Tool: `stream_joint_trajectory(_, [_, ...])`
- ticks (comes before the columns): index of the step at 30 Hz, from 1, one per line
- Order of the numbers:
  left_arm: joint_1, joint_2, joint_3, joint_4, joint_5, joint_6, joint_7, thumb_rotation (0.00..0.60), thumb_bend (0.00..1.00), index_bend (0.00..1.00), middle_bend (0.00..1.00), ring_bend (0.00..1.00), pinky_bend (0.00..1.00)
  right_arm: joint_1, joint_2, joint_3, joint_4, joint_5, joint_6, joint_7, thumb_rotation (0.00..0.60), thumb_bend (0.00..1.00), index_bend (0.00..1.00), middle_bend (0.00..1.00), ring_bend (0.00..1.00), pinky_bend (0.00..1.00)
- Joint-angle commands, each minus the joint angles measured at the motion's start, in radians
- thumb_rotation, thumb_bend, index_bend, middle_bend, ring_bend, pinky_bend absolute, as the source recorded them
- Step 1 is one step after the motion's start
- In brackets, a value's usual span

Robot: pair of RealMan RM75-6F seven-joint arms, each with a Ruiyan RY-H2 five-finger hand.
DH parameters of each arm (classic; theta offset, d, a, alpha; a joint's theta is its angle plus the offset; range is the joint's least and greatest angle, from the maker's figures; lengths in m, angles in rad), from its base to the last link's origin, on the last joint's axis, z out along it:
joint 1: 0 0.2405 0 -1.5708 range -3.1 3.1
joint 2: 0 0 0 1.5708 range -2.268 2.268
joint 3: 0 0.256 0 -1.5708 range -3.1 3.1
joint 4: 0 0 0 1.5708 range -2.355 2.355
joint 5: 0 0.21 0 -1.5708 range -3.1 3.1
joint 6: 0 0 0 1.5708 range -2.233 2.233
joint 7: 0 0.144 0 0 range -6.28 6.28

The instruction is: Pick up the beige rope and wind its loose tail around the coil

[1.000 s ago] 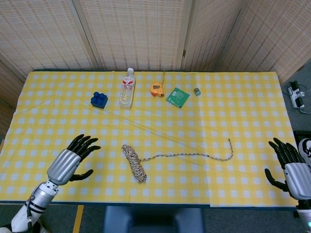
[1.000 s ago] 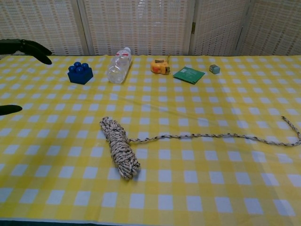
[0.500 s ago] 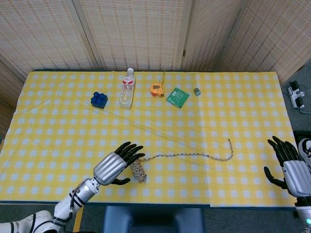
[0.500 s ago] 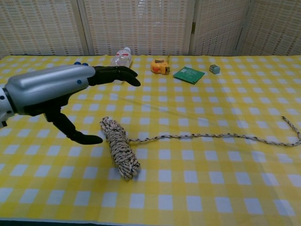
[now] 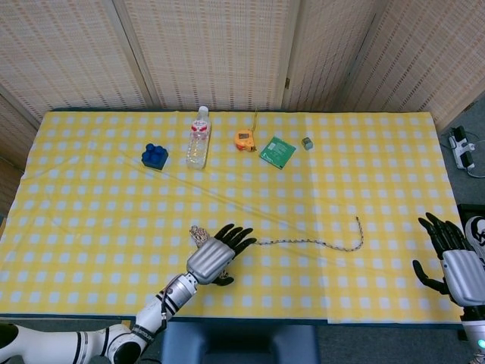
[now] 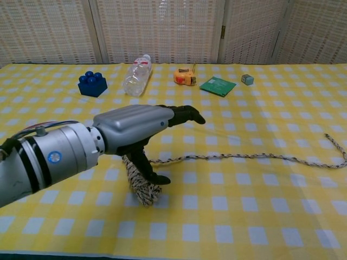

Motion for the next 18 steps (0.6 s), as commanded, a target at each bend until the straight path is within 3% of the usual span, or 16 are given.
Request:
stream_joint_trajectory(1, [-0.034, -0.062, -0.010, 0.066, -0.059, 0.005, 0.038, 0.600, 0.22, 0.13, 0.04, 0.00, 0.00, 0.000, 0.000, 0.000, 0.001, 0.002, -0.002, 0.001, 0.600, 0.45, 0.04, 0.04, 0.07, 0.00])
stream_joint_trajectory(10, [-0.057, -0.156, 0.008, 0.163, -0.159, 0.067, 0.122, 0.600, 0.22, 0.12, 0.04, 0.00, 0.00, 0.002, -0.004, 0.000, 0.004, 0.004, -0.006, 0.004, 0.600, 0.45, 0.04, 0.04, 0.07, 0.00])
stream_joint_trajectory(18, [-0.055, -0.109, 0.058, 0.138, -0.258, 0.134, 0.301, 0.600, 0.22, 0.02, 0.00, 0.00, 0.00, 0.001, -0.004, 0.002, 0.007, 0.004, -0.003, 0.008, 0.600, 0.45, 0.04, 0.04, 0.07, 0.00])
